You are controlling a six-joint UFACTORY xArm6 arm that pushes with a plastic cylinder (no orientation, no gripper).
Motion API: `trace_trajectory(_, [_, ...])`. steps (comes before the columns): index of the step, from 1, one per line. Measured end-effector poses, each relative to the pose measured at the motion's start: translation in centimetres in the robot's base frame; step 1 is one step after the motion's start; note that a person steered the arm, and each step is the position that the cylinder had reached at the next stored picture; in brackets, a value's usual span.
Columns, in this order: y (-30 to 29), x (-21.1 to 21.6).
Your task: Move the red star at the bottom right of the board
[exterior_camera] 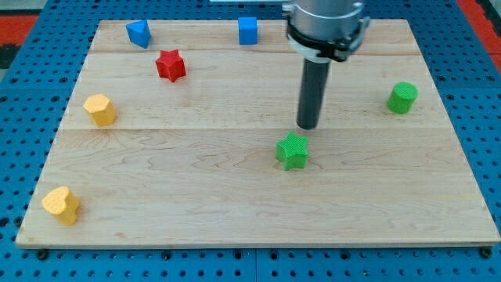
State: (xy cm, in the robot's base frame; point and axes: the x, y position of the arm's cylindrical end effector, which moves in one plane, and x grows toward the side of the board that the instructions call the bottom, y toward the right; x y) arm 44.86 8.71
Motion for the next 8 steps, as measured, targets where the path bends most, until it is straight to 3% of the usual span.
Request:
trace_trajectory(1, [-4.9, 4.8])
trace_trajectory(2, [-13.5, 9.0])
trace_trajectory(3, [-14.2, 9.6])
trace_trajectory(4, [-13.7, 1.5])
trace_trajectory(5, [-20.9, -5.9])
trace_trajectory(6, [-27.9, -8.1])
trace_trajectory(7, [-28.3, -10.7])
trace_trajectory(8, [-21.0, -13.0])
